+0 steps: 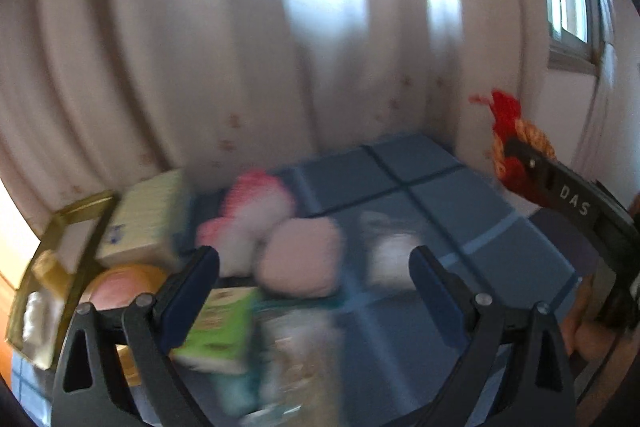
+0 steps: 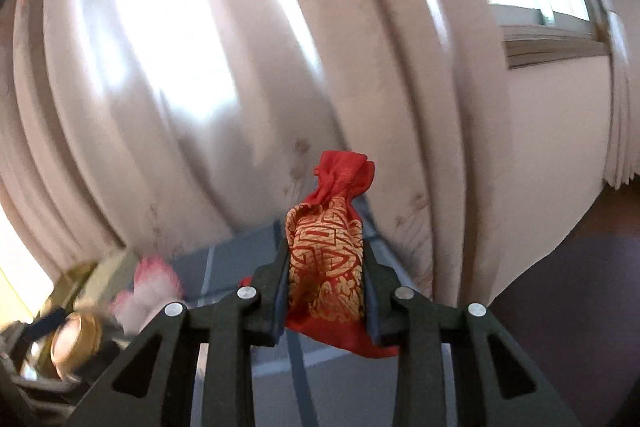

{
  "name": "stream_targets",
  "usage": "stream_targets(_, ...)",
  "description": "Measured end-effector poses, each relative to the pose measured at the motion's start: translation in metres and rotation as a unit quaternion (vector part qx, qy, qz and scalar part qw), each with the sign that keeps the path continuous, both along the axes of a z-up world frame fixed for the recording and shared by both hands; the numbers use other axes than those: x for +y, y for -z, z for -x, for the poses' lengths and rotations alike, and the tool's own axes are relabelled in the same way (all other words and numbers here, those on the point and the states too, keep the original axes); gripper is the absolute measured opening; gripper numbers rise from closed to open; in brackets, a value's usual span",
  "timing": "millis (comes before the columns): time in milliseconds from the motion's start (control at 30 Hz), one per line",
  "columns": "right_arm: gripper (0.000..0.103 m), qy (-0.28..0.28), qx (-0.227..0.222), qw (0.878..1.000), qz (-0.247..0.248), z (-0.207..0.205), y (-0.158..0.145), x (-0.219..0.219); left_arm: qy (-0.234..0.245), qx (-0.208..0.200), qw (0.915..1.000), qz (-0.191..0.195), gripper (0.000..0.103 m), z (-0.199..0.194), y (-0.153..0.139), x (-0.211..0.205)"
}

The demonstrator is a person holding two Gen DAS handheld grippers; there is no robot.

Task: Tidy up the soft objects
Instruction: 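Grasp the red embroidered pouch with the right tool and lift it, then grasp the plastic bag of cotton with the left tool while the right tool holds the red pouch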

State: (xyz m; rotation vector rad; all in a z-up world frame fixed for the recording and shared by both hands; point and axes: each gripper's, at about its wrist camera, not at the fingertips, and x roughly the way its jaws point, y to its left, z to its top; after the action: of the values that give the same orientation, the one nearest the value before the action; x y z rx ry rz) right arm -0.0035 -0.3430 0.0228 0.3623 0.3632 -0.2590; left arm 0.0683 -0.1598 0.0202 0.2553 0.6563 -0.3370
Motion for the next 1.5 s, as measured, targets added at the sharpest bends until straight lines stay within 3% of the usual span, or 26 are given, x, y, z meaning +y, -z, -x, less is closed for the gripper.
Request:
stream_targets(67, 0.033, 0.01, -0.02, 1.0, 0.0, 0.006, -0.002, -0.002, 0.016, 0.022, 0.9996, -0.006, 0.097, -0.008, 0.006, -0.02)
stream_targets(167, 0.033, 0.023, -0.04, 0.999, 0.0, 0.017, -0.005, -0.004, 0.031, 0.052, 0.998, -0.019, 0.088, -0.017, 0.02, -0.046)
stream_targets(300, 0.033, 0.029, -0.049, 0.998, -0.008, 0.018, -0.004, -0.003, 0.024, 0.1, 0.9942, -0.031, 0.085, -0.034, 0.039, -0.067)
stream_targets(400, 0.033, 0.029, -0.046, 0.998, -0.019, 0.016, -0.002, -0.006, 0.015, 0.138, 0.9898, -0.032, 0.072, -0.045, 0.055, -0.072)
stream_targets(533, 0.033, 0.027, -0.047, 0.998, -0.024, 0.014, -0.002, -0.005, 0.009, 0.142, 0.9896, -0.018, 0.073, -0.049, 0.058, -0.071)
stream_targets(600, 0.033, 0.026, -0.048, 0.998, -0.019, 0.014, -0.003, -0.003, 0.014, 0.133, 0.9909, -0.018, 0.07, -0.048, 0.058, -0.072)
stream_targets(700, 0.033, 0.025, -0.045, 0.999, -0.008, 0.013, -0.003, 0.0, 0.039, 0.118, 0.9922, -0.003, 0.047, -0.039, 0.058, -0.075)
stream_targets(800, 0.033, 0.029, -0.046, 0.998, 0.002, 0.015, -0.003, 0.004, 0.043, 0.104, 0.9935, -0.017, 0.043, -0.035, 0.056, -0.081)
stream_targets(967, 0.033, 0.039, -0.047, 0.998, 0.019, 0.017, -0.005, 0.01, 0.024, 0.094, 0.9952, -0.015, 0.038, -0.039, 0.055, -0.077)
stream_targets(1233, 0.033, 0.059, -0.048, 0.997, 0.034, 0.019, -0.006, 0.015, -0.007, -0.006, 0.9999, 0.01, 0.038, -0.013, 0.031, -0.059)
stream_targets(1500, 0.033, 0.074, -0.04, 0.994, 0.063, 0.019, -0.008, 0.026, -0.025, -0.043, 0.9985, 0.023, 0.038, 0.002, 0.023, -0.038)
